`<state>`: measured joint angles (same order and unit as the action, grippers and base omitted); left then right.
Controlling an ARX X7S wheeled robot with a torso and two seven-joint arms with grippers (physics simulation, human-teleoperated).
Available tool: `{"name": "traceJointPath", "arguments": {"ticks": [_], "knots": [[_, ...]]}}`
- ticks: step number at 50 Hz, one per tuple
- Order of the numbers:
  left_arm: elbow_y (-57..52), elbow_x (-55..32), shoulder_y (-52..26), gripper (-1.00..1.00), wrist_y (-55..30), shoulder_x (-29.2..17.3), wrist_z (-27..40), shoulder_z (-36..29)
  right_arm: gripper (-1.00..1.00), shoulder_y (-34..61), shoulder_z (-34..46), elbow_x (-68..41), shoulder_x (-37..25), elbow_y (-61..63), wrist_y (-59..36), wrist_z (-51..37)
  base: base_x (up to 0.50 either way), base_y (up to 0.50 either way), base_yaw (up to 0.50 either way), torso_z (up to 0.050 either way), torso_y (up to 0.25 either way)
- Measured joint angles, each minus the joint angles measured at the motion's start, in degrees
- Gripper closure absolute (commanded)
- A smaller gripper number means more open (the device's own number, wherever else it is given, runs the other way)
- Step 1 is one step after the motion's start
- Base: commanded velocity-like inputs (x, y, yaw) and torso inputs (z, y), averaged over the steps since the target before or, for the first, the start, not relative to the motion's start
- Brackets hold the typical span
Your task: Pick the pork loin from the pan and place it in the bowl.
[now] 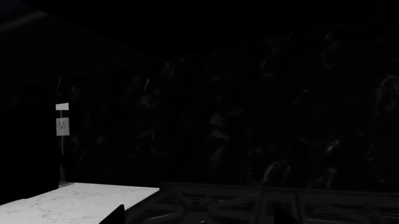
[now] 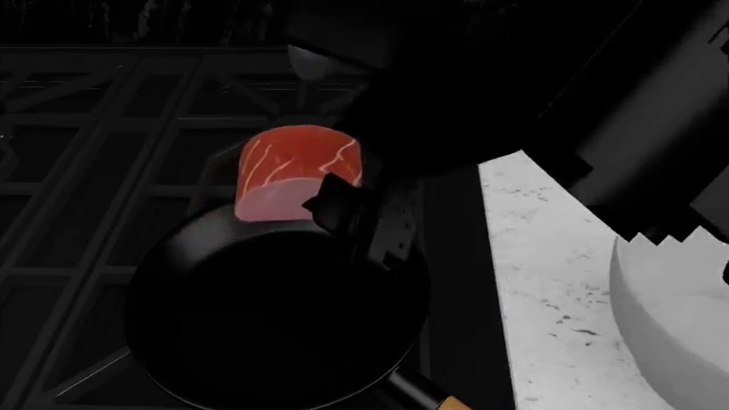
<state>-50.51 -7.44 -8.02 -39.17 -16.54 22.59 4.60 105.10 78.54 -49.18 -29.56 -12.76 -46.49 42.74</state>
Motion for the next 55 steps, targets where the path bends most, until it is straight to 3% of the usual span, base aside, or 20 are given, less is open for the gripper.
{"name": "traceJointPath", "arguments": {"ticks": [30, 55], "knots": [[8.3, -2.0, -0.9, -1.0, 6.7, -0.2, -2.4, -1.0, 1.0, 1.9, -12.7, -20.6, -23.0, 25.2, -19.5, -29.4, 0.0, 0.0, 0.0, 0.0, 0.0], [15.4, -3.6, -2.2, -1.0, 12.1, -0.2, -4.3, -1.4, 1.0, 5.3, -20.0, -40.1, -37.0, 33.4, -29.5, -51.9, 0.0, 0.0, 0.0, 0.0, 0.0]]}}
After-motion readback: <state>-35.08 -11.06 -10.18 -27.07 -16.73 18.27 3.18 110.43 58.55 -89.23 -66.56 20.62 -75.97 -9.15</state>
